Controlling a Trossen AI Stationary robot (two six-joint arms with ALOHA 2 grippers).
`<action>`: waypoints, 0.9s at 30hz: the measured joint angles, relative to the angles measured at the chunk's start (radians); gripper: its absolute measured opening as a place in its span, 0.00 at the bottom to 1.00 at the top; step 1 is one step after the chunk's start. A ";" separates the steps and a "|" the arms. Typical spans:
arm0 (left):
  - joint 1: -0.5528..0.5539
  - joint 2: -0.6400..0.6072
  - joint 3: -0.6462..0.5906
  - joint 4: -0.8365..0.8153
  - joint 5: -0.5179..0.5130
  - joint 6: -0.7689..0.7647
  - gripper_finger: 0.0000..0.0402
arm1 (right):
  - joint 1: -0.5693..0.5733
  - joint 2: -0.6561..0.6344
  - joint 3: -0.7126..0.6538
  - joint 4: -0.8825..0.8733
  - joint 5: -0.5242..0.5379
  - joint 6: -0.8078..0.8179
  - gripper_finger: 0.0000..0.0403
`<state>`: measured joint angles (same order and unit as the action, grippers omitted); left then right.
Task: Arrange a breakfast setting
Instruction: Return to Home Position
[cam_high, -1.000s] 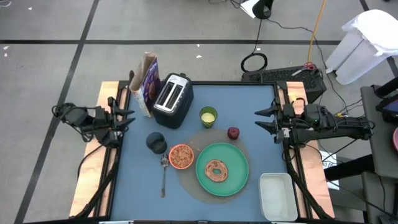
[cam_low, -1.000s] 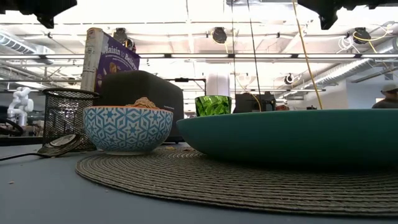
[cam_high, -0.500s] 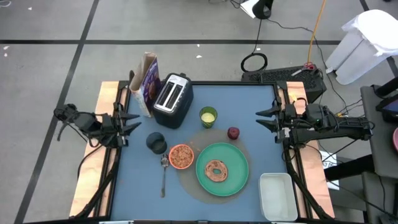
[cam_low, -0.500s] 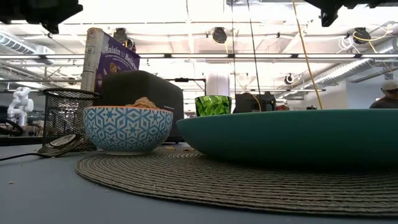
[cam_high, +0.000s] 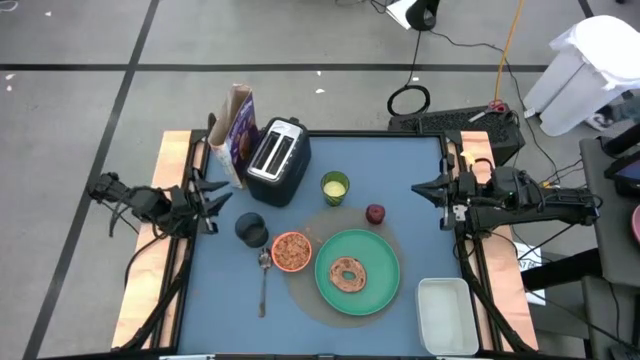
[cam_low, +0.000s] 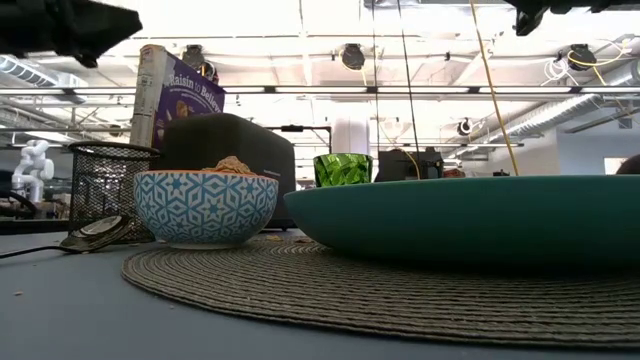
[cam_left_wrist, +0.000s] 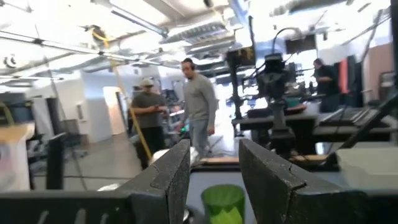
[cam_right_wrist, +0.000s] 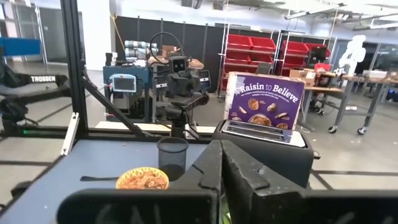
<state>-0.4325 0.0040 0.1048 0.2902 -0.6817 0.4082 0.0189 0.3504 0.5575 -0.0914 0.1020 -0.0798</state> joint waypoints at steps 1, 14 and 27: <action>0.012 0.000 -0.011 0.008 0.000 -0.001 0.36 | 0.000 0.000 0.000 0.000 0.000 -0.010 0.02; 0.169 0.000 -0.095 -0.010 0.003 -0.141 0.36 | 0.000 0.003 -0.071 0.052 -0.002 -0.093 0.00; 0.209 0.000 -0.095 -0.115 0.027 -0.218 0.36 | 0.000 0.002 -0.332 0.356 -0.003 -0.038 0.00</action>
<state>-0.2237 0.0044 0.0093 0.1754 -0.6543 0.1897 0.0193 0.3519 0.2259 0.2642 0.0994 -0.1173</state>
